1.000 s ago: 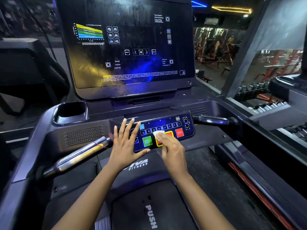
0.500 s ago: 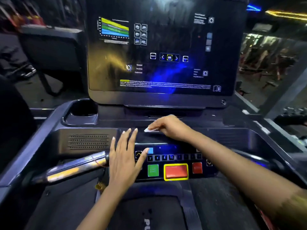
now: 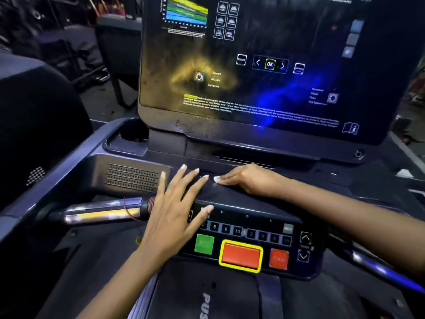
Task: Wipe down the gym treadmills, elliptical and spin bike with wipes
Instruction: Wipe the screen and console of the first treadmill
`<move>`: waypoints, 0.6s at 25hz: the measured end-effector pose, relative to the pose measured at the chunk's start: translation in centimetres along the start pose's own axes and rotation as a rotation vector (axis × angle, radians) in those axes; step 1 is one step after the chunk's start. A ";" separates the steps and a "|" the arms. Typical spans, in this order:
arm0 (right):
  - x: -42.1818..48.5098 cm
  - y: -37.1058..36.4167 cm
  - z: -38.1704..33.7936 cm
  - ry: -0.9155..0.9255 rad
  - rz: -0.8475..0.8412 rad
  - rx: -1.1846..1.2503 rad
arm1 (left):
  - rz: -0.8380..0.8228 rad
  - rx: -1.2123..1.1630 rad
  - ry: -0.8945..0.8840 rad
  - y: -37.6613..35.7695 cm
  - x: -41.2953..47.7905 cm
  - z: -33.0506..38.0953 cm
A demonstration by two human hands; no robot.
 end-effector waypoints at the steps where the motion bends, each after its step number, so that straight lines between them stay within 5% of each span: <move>1: -1.1 0.2 0.7 -0.024 0.000 0.025 | 0.011 0.015 -0.006 -0.2 0.2 0.6; 10: -11.6 2.5 5.9 -0.453 -0.020 0.077 | 0.059 0.083 0.014 -0.8 0.4 1.2; 15: -10.6 3.0 4.1 -0.464 -0.176 -0.158 | 0.072 0.056 0.028 -0.8 0.3 1.0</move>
Point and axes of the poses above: each hand's wrist, its own x-axis towards the middle knuckle, its own y-axis out of the back of the hand, z = x × y, the point moved 6 cm from there along x, towards the middle knuckle, and after that the axes turned 5 degrees about z, right-handed, at the moved point
